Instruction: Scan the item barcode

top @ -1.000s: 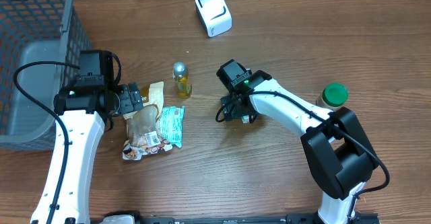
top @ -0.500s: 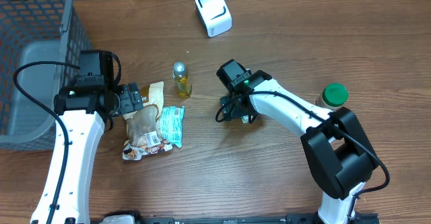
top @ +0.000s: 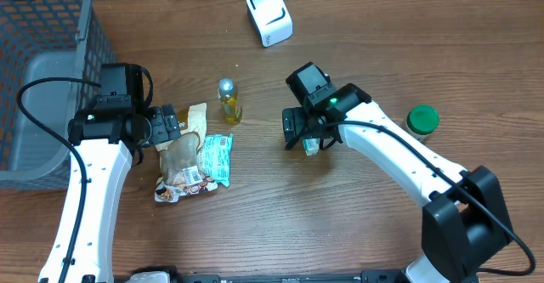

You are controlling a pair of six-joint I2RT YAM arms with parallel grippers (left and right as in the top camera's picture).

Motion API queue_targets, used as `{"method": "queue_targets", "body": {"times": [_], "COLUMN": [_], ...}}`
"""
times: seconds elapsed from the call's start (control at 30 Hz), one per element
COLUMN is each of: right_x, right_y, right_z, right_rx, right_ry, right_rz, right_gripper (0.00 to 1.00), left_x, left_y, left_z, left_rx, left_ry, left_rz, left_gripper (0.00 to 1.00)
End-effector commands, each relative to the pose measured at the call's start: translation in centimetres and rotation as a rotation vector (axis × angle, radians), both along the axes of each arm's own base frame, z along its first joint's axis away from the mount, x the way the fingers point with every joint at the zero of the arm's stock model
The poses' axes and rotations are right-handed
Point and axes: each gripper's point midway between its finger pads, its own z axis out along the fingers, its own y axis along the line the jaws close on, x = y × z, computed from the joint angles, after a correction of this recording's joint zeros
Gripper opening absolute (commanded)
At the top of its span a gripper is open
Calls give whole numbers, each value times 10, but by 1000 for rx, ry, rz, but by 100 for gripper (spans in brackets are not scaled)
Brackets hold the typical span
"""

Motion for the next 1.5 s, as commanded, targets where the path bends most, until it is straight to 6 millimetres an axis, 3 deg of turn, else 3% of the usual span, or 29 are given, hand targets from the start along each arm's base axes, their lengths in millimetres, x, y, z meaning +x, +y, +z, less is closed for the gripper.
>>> {"method": "queue_targets", "body": {"times": [0.0,0.2,0.23,0.27,0.77,1.07,1.47], "right_x": [-1,-4,-6,-6,-11,-10,-10], "right_y": [-1,-4,-5,-5,-8,-8,-7], "right_z": [3,-12,-18,-20,-57,-58,-61], "right_rx": [3,-19,-24,-24,-6,-3,3], "right_ry": [1,34,40,41,12,9,-1], "right_rz": [-12,-12,-12,-12,-12,-12,-12], "right_gripper": [100,86,77,74,65,58,58], "left_x": [4,4,4,4,4,4,4], "left_y": [0,0,0,0,0,0,0], "left_z": [6,6,6,6,6,6,6], "left_rx": [3,3,3,3,3,3,3], "left_ry": [-15,-15,-15,-15,-15,-15,-15], "left_rz": [-14,-14,-14,-14,-14,-14,-14], "left_gripper": [100,99,100,100,99,100,100]}}
